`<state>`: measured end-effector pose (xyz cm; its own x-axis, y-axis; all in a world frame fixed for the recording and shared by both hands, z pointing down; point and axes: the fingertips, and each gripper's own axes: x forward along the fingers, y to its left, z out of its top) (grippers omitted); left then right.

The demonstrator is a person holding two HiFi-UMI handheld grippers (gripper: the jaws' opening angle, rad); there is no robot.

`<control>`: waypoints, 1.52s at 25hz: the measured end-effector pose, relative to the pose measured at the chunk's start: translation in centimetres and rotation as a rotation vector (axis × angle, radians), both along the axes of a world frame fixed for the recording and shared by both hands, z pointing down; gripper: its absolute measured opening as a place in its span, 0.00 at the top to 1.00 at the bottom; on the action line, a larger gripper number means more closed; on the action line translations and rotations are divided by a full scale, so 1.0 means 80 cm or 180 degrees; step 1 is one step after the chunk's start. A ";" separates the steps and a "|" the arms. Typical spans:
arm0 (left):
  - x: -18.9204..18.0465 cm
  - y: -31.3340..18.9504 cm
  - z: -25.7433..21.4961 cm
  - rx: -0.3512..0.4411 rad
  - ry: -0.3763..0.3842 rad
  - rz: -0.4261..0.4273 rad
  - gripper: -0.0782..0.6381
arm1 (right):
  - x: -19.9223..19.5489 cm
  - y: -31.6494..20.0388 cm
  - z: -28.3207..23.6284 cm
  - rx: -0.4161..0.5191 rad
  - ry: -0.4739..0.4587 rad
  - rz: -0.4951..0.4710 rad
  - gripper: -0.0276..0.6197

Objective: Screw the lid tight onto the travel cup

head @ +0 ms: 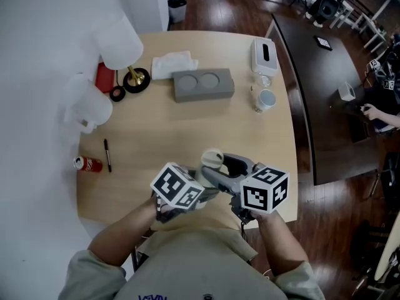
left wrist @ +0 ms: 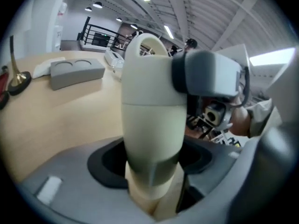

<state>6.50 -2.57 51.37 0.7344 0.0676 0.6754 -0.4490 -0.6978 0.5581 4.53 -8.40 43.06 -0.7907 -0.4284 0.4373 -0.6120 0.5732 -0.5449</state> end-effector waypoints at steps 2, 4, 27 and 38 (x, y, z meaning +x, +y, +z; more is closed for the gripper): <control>0.006 0.017 -0.020 -0.0293 0.0456 0.0231 0.45 | 0.000 0.008 -0.015 -0.0006 -0.0190 -0.0165 0.56; 0.007 0.035 -0.057 -0.0644 0.1085 0.0510 0.45 | 0.005 0.017 -0.046 -0.0004 -0.0608 -0.0377 0.56; 0.004 0.080 -0.154 -0.0934 0.2058 0.1572 0.45 | 0.001 0.044 -0.127 0.0145 -0.1909 -0.1413 0.56; 0.003 0.015 -0.047 -0.0117 0.0441 0.0653 0.45 | 0.005 0.004 -0.050 0.0080 -0.0455 -0.0452 0.57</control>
<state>6.78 -1.41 47.61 0.7882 0.2474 0.5635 -0.2175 -0.7446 0.6311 4.93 -8.12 39.04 -0.8973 -0.3175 0.3067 -0.4413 0.6629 -0.6049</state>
